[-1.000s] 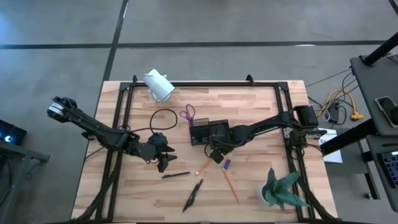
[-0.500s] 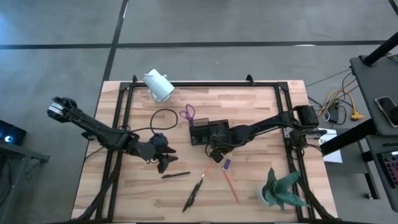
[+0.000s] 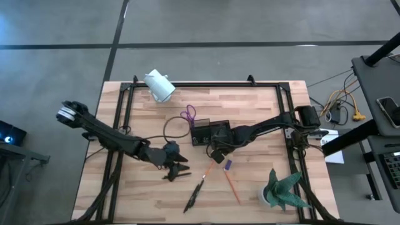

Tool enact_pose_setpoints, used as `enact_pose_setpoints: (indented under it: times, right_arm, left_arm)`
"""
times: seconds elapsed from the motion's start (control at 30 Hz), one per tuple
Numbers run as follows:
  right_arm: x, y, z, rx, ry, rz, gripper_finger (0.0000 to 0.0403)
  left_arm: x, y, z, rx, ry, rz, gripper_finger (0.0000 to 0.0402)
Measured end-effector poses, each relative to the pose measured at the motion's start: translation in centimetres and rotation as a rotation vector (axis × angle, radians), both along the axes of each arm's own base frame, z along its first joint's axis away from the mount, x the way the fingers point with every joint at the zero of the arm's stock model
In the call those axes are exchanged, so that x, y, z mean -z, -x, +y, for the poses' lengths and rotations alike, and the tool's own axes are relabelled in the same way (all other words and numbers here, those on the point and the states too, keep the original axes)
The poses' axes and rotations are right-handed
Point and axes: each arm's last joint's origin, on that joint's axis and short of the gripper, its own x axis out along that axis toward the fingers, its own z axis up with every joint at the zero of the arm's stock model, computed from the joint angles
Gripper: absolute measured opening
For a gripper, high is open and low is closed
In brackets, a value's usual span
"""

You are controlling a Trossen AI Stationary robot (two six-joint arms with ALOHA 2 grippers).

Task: Pick and place office supplies into organizer
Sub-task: Put the top orange pencil into the black desk organizer

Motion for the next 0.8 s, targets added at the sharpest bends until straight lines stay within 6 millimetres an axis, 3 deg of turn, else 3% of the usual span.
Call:
enact_pose_setpoints:
  times: [0.13, 0.27, 0.5, 0.67, 0.8]
  right_arm:
    - [0.0, 0.0, 0.0, 0.006, 0.002, 0.000, 0.0008]
    - [0.0, 0.0, 0.0, 0.023, 0.011, -0.003, 0.0008]
    - [0.1, 0.0, -0.1, 0.023, 0.019, 0.000, 0.0008]
    - [0.1, 0.0, -0.1, 0.009, 0.022, 0.000, 0.0008]
    - [0.1, 0.0, -0.1, 0.009, 0.022, 0.000, 0.0009]
  left_arm:
    - [0.9, -2.0, -1.5, -0.006, 0.036, 0.050, 0.0173]
    - [0.6, -3.7, -3.2, 0.010, 0.004, 0.102, 0.0173]
    - [-0.1, -6.0, -4.7, -0.150, -0.156, 0.387, 0.0173]
    - [-0.8, -9.0, -6.3, -0.179, -0.103, 0.354, 0.0173]
    - [0.1, -10.6, -7.1, -0.200, -0.086, 0.373, 0.0173]
